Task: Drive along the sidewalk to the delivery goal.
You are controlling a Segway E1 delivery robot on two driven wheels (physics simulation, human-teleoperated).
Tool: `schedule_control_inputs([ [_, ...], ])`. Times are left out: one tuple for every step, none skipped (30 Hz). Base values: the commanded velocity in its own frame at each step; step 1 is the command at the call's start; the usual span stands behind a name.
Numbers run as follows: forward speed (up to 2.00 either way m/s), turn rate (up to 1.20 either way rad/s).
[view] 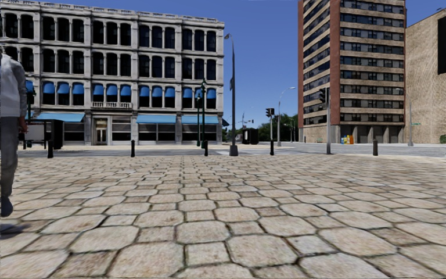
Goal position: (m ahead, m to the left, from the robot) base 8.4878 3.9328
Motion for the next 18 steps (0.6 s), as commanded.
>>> schedule_control_inputs([
  [2.00,0.00],
  [2.00,0.00],
  [2.00,0.00],
  [2.00,0.00],
  [2.00,0.00],
  [2.00,0.12],
  [2.00,0.12],
  [2.00,0.27],
  [2.00,0.39],
  [2.00,0.43],
  [2.00,0.45],
  [2.00,0.45],
  [2.00,0.49],
  [2.00,0.52],
  [1.99,0.54],
  [1.97,0.55],
  [1.97,0.55],
  [1.96,0.56],
])
